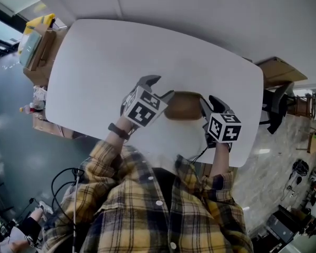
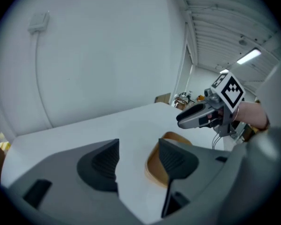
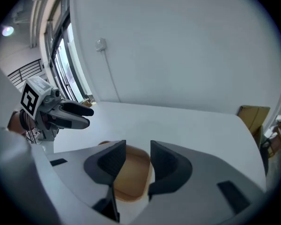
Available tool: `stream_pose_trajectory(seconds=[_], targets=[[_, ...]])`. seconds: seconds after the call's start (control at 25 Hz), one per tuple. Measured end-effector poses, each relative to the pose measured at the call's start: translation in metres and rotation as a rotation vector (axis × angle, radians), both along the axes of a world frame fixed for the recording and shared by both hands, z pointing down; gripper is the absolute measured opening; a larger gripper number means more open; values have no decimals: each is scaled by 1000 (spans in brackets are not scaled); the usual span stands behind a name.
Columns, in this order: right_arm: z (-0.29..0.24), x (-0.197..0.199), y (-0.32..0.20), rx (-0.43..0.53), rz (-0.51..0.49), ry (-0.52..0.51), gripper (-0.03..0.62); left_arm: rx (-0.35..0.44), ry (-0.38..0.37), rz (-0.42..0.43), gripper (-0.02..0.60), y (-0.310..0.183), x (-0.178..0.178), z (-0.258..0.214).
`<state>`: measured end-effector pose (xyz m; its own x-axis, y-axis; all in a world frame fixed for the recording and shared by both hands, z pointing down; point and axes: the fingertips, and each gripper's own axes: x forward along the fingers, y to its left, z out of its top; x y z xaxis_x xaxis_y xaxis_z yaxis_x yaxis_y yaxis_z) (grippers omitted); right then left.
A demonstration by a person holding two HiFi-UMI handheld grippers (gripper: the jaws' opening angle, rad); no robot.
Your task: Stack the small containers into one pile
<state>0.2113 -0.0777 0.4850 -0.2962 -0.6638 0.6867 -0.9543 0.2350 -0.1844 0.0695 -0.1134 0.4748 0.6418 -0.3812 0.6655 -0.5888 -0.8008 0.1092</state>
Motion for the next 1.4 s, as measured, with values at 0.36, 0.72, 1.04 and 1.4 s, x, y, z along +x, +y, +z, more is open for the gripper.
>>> stream_pose_trajectory(seconds=[0.36, 0.72, 1.04, 1.4], targets=[[-128, -56, -25, 374, -136, 33, 166, 258, 234, -57, 259, -10, -9, -124], [-212, -115, -10, 645, -234, -20, 99, 528, 368, -147, 149, -2, -34, -204], [-197, -127, 0, 643, -221, -35, 31, 573, 418, -200, 34, 9, -43, -205], [-186, -125, 1, 619, -205, -42, 16, 527, 424, -147, 18, 17, -31, -179]])
